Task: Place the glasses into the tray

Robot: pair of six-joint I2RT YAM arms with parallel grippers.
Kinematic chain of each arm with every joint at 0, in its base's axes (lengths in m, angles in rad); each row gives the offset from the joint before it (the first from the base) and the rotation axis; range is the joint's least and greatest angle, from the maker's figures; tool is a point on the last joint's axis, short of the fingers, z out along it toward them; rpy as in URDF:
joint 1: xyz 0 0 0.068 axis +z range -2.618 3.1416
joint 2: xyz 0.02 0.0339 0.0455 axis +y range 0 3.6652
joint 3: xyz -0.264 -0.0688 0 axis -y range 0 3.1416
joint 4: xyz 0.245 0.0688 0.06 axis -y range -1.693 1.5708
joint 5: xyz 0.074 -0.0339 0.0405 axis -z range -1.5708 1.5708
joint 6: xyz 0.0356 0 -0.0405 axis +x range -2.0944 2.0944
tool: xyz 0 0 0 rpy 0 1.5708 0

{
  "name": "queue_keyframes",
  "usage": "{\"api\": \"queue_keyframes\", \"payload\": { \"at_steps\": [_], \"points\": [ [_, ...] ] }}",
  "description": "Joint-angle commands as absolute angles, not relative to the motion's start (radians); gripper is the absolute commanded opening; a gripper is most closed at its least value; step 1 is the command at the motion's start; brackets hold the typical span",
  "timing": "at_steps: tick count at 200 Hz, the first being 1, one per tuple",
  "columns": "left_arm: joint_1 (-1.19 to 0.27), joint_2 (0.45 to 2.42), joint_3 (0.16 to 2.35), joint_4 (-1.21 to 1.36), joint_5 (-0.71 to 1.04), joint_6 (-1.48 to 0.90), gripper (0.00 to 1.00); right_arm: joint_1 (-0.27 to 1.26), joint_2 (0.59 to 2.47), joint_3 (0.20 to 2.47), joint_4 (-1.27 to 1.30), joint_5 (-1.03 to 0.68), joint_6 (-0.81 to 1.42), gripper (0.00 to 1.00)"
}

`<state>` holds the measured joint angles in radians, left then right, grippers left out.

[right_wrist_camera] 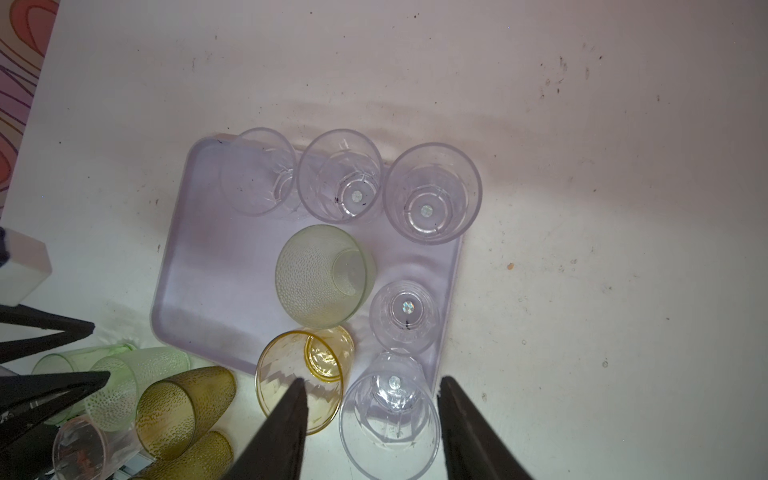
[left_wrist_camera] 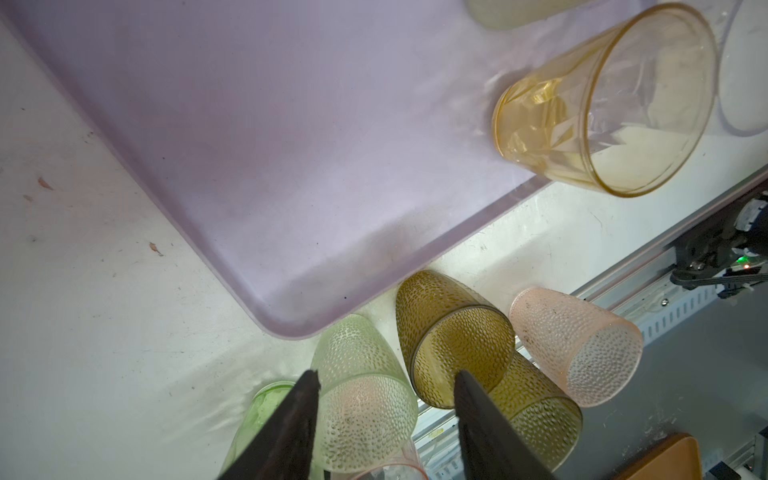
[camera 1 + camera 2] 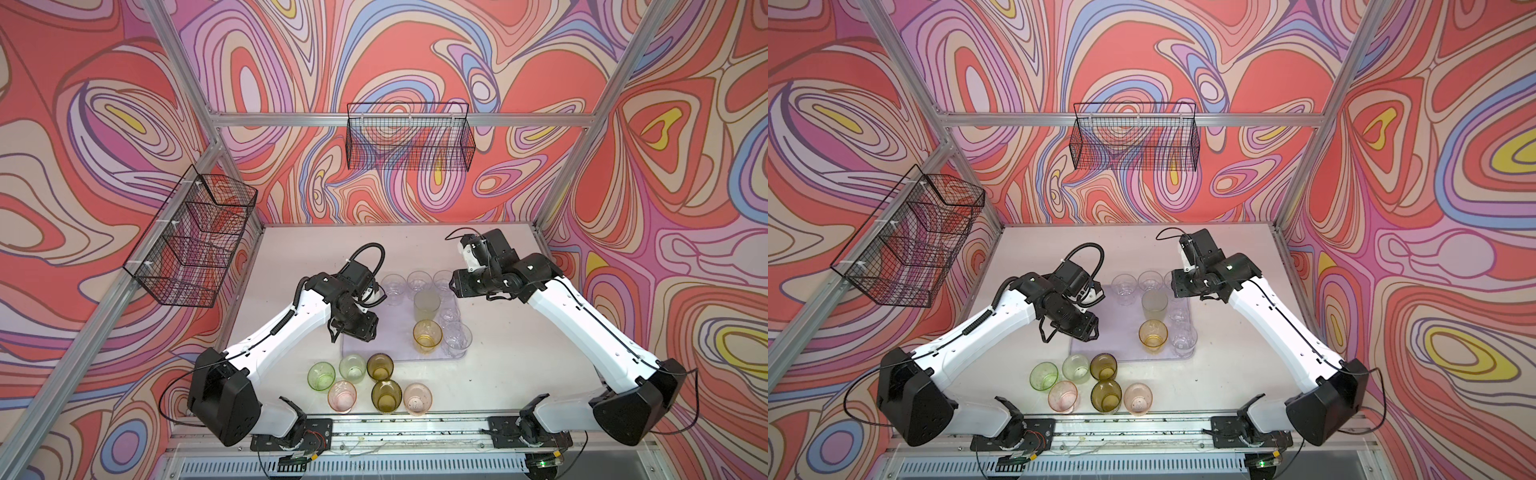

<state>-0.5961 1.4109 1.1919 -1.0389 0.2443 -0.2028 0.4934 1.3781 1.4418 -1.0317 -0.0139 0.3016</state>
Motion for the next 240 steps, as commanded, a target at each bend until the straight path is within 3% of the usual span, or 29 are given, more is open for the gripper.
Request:
{"api": "queue_keyframes", "payload": {
  "at_steps": [1, 160, 240],
  "points": [
    [-0.625, 1.381, 1.164, -1.026, 0.239, -0.22, 0.54, 0.464, 1.351, 1.423, -1.028, -0.06, 0.323, 0.53],
    [-0.756, 1.432, 1.061, -0.939, 0.18, -0.285, 0.48, 0.396, 1.314, 1.391, -1.034, -0.146, 0.325, 0.54],
    [-0.768, 1.469, 1.046, -0.917, 0.175, -0.285, 0.37, 0.396, 1.315, 1.394, -1.039, -0.142, 0.322, 0.54]
  ]
}}
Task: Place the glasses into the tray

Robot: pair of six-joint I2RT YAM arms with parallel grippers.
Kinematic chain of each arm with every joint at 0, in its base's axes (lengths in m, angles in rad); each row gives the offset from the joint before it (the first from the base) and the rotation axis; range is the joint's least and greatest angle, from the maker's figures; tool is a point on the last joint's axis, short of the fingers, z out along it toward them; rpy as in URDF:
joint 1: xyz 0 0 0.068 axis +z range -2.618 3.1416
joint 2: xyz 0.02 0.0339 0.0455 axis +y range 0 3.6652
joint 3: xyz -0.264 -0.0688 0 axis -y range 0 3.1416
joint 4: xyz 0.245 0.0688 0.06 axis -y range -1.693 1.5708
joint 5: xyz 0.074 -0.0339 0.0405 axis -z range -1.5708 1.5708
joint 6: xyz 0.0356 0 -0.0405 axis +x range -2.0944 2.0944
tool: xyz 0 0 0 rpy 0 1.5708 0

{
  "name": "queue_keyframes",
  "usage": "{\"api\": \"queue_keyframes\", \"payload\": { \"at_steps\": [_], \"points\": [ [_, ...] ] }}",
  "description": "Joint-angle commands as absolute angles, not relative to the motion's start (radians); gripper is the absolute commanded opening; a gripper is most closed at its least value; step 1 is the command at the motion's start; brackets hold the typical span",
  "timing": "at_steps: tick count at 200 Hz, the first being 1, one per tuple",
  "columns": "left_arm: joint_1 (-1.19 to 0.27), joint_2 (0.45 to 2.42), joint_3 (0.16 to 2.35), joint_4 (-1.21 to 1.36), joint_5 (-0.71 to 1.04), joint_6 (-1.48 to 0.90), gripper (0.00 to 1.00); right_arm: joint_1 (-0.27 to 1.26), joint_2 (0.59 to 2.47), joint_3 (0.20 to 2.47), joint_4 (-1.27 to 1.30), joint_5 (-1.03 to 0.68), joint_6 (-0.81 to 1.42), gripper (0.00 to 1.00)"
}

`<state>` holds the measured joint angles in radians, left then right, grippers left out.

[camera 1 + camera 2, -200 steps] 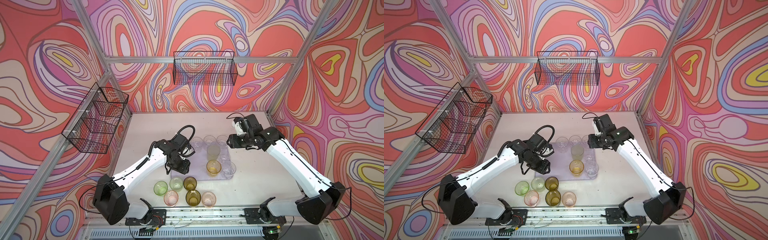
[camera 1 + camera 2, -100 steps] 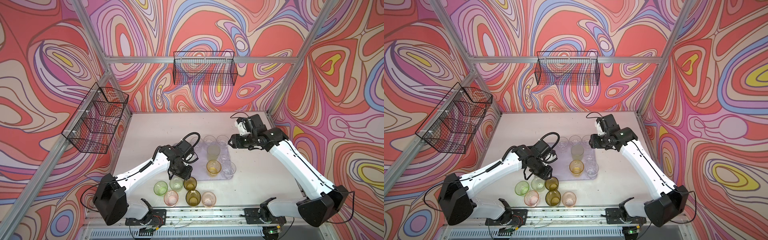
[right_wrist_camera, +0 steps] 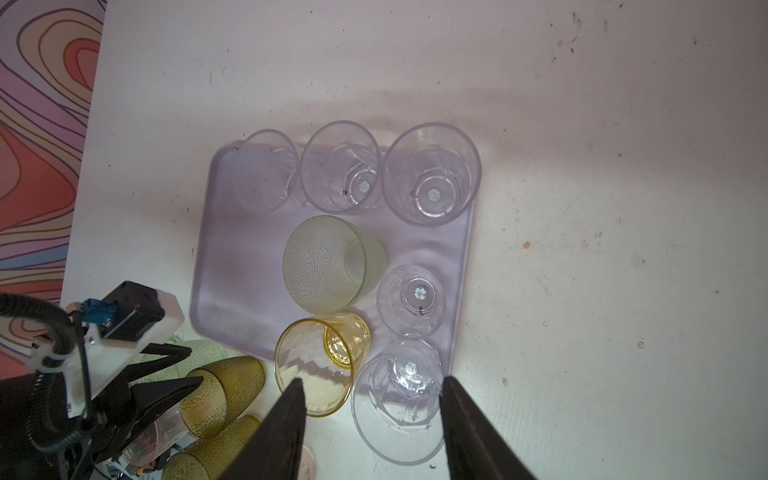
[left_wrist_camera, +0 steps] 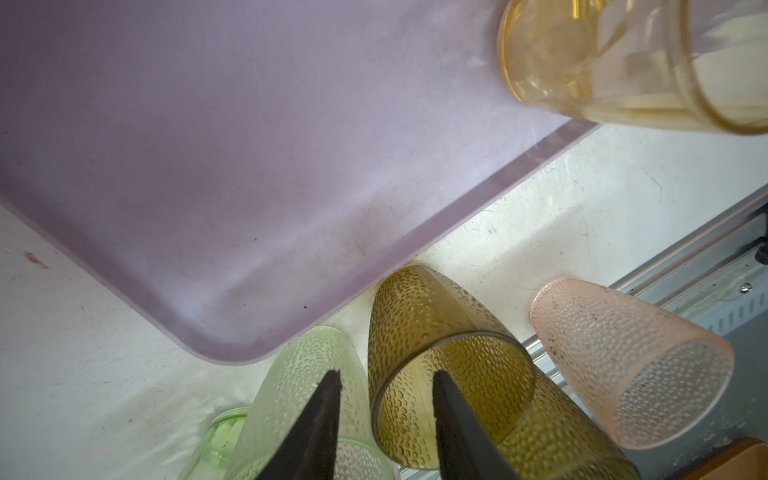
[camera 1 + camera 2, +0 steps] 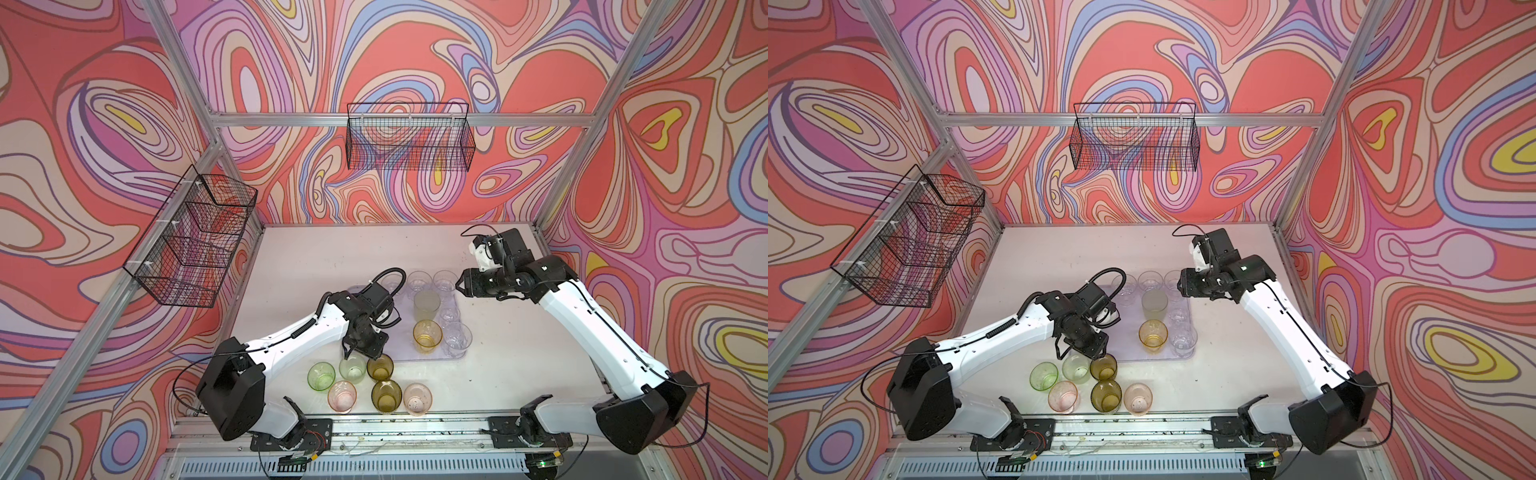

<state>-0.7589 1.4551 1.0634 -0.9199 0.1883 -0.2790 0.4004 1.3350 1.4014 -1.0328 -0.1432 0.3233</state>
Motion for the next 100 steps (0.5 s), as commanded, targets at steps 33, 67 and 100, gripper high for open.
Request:
{"api": "queue_keyframes", "payload": {
  "at_steps": [33, 67, 100],
  "points": [
    [-0.776, 1.483, 1.04, -0.917, 0.164, -0.291, 0.36, 0.394, 1.319, 1.393, -1.036, -0.148, 0.322, 0.54],
    [-0.782, 1.49, 1.041, -0.911, 0.152, -0.293, 0.35, 0.394, 1.32, 1.394, -1.037, -0.149, 0.32, 0.54],
    [-0.787, 1.499, 1.038, -0.909, 0.134, -0.299, 0.29, 0.391, 1.319, 1.396, -1.04, -0.154, 0.322, 0.54]
  ]
}}
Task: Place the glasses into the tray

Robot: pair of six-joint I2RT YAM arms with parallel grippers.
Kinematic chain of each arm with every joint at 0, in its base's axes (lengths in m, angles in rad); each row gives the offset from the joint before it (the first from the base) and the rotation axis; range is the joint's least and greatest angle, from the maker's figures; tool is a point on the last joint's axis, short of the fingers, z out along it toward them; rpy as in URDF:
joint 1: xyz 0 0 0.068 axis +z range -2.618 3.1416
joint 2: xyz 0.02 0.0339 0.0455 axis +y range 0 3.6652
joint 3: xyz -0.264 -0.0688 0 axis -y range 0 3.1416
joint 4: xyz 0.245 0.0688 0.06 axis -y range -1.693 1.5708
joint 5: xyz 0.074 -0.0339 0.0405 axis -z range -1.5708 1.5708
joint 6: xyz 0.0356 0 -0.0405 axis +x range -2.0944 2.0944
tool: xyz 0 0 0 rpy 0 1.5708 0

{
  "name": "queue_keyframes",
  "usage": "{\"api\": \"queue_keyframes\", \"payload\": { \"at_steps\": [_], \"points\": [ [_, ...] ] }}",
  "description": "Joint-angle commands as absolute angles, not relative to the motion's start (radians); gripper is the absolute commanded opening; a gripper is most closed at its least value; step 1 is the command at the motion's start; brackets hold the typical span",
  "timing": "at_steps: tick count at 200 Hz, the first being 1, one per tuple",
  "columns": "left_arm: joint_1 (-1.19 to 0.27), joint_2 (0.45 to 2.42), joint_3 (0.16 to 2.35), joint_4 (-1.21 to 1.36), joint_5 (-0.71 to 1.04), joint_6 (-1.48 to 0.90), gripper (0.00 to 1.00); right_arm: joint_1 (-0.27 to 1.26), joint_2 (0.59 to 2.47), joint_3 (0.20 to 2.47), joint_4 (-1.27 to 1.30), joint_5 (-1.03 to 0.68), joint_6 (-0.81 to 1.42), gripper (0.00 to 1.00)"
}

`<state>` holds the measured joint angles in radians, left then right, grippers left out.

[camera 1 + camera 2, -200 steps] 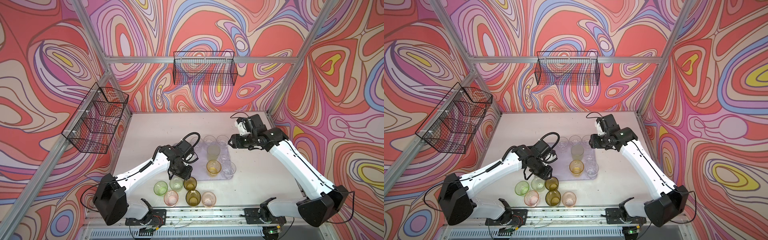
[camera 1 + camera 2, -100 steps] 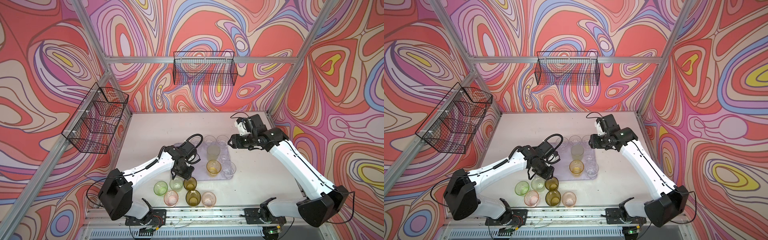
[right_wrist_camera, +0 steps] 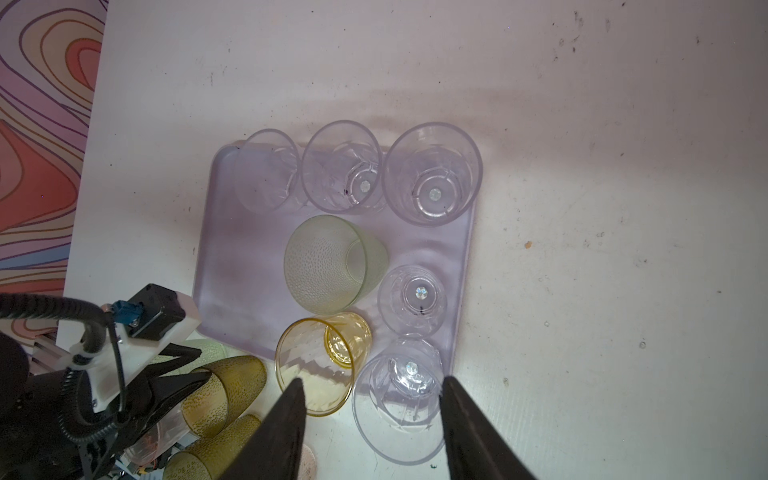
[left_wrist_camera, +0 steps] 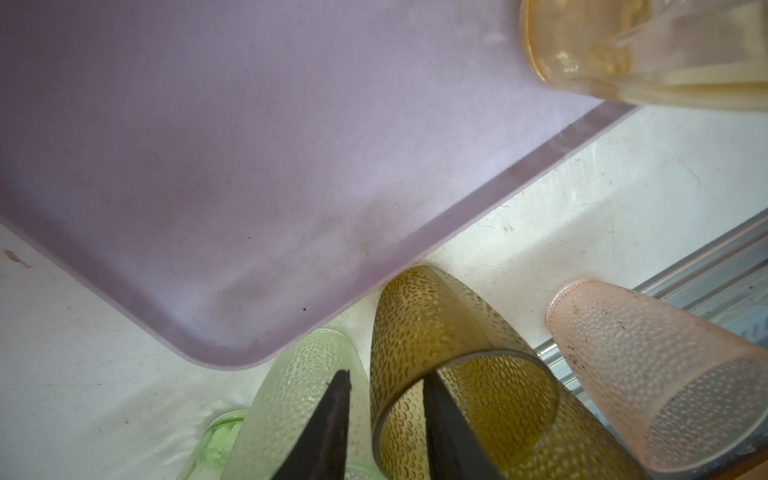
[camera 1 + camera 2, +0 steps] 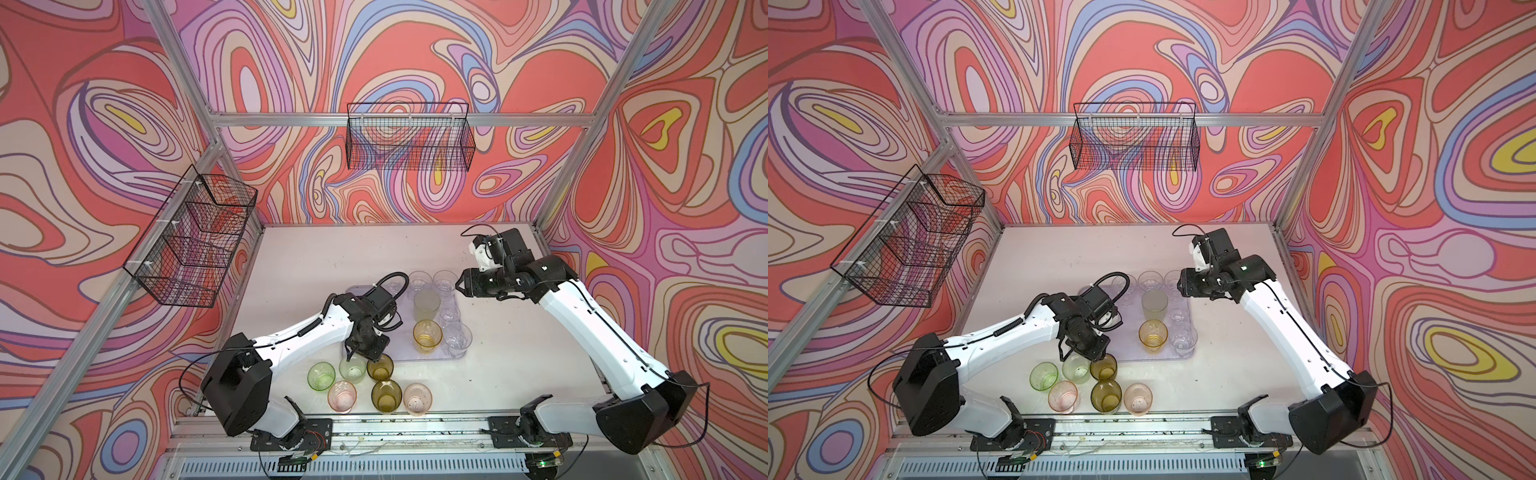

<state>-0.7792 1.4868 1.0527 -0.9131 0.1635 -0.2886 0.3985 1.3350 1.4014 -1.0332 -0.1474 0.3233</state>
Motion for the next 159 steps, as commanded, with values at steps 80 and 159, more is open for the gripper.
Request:
{"api": "queue_keyframes", "payload": {
  "at_steps": [80, 159],
  "points": [
    [-0.793, 1.497, 1.035, -0.908, 0.123, -0.301, 0.2, 0.388, 1.319, 1.391, -1.037, -0.155, 0.318, 0.54],
    [-0.796, 1.502, 1.052, -0.917, 0.114, -0.299, 0.12, 0.384, 1.321, 1.388, -1.035, -0.154, 0.316, 0.53]
  ]
}}
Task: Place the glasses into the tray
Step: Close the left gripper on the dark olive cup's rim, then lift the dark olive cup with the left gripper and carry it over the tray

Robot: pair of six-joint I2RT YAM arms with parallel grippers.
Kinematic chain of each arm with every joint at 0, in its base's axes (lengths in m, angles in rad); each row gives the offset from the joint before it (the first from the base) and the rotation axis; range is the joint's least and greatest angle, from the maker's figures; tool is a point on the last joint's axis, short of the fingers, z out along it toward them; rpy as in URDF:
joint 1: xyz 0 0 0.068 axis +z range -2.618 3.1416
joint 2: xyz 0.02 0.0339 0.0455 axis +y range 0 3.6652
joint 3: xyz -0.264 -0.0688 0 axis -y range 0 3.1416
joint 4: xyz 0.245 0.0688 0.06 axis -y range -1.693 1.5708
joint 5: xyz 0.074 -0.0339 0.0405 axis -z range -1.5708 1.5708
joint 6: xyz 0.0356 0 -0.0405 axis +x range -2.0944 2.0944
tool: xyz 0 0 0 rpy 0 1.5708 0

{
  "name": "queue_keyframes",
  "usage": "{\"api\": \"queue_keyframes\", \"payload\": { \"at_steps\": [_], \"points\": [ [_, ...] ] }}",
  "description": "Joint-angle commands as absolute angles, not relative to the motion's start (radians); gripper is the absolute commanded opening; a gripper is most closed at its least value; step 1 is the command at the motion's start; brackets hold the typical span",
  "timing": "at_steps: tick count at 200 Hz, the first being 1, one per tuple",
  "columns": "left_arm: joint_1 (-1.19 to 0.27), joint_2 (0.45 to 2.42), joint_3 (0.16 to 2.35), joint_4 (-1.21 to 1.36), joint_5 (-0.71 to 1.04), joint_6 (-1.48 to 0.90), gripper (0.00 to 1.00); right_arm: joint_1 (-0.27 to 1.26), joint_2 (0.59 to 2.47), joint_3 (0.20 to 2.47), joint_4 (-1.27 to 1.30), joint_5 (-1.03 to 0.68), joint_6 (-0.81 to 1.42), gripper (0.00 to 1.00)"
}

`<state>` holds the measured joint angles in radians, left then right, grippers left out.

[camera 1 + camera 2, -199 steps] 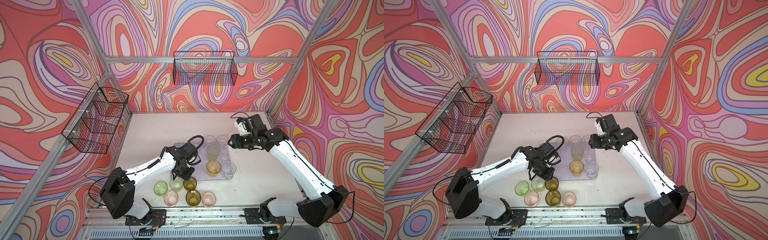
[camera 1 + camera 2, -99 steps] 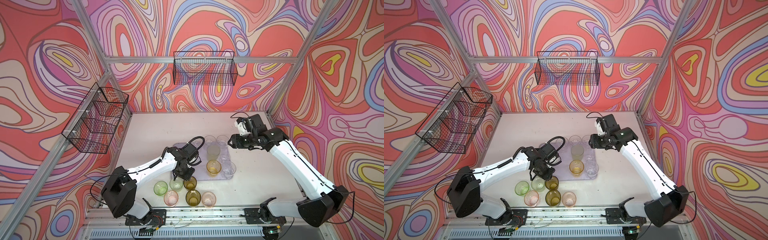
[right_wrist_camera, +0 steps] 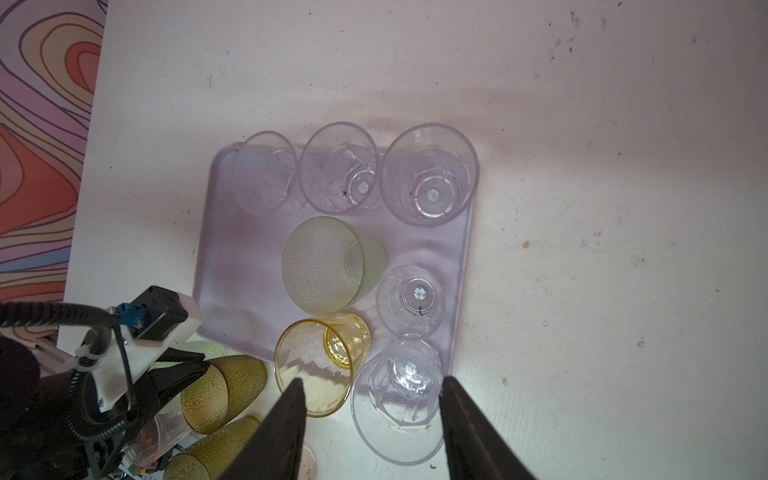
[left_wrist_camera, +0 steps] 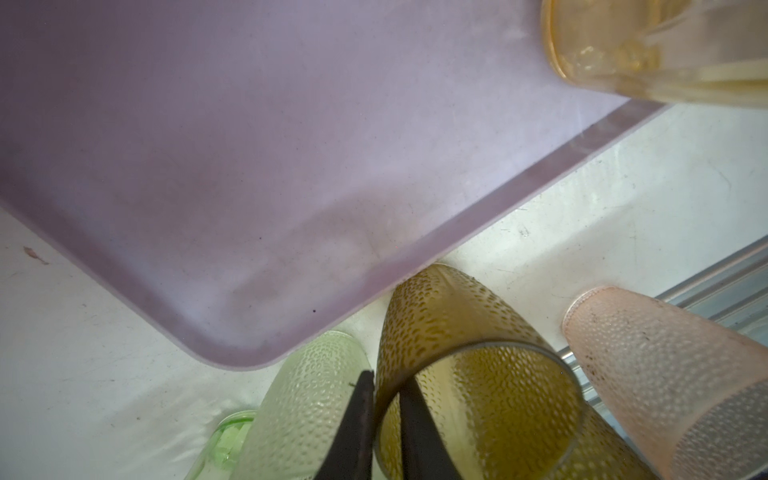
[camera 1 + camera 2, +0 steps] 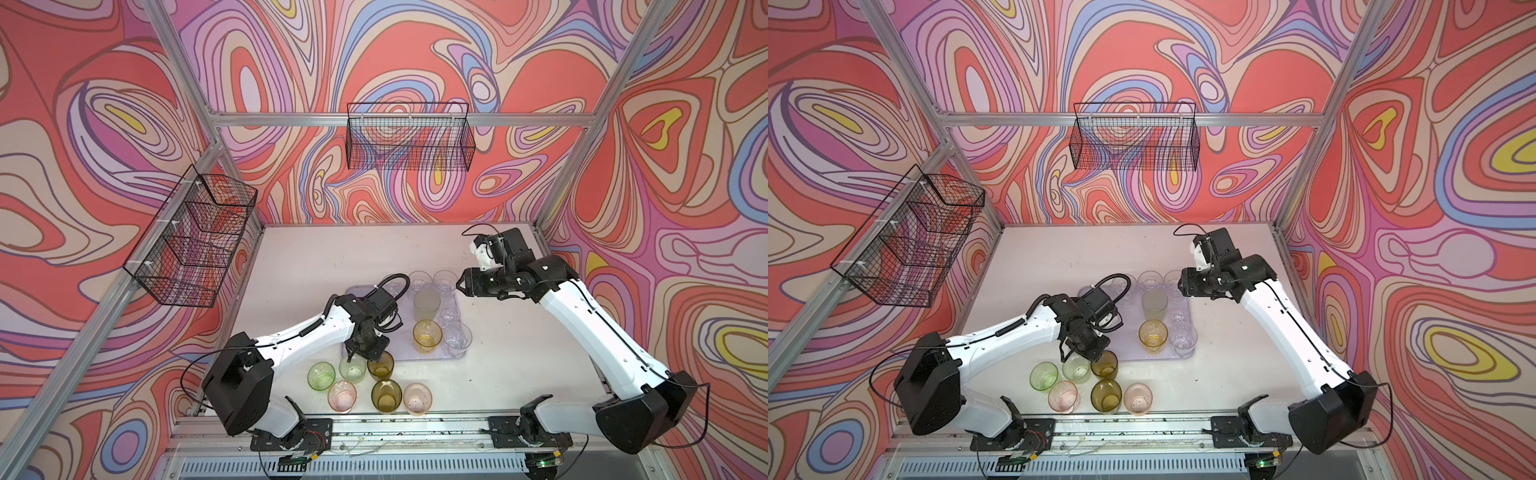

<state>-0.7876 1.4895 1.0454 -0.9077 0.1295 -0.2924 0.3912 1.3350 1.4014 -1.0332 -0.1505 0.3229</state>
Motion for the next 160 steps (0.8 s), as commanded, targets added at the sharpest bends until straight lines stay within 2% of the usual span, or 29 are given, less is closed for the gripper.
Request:
{"api": "queue_keyframes", "payload": {
  "at_steps": [1, 38, 71, 160],
  "points": [
    [-0.796, 1.502, 1.054, -0.917, 0.113, -0.299, 0.12, 0.384, 1.321, 1.387, -1.034, -0.155, 0.315, 0.53],
    [-0.796, 1.501, 1.075, -0.93, 0.111, -0.307, 0.1, 0.383, 1.324, 1.392, -1.032, -0.149, 0.31, 0.53],
    [-0.795, 1.501, 1.098, -0.949, 0.095, -0.316, 0.0, 0.381, 1.321, 1.395, -1.033, -0.141, 0.311, 0.53],
    [-0.793, 1.495, 1.176, -1.042, 0.067, -0.337, 0.0, 0.377, 1.32, 1.4, -1.03, -0.145, 0.31, 0.53]
  ]
}}
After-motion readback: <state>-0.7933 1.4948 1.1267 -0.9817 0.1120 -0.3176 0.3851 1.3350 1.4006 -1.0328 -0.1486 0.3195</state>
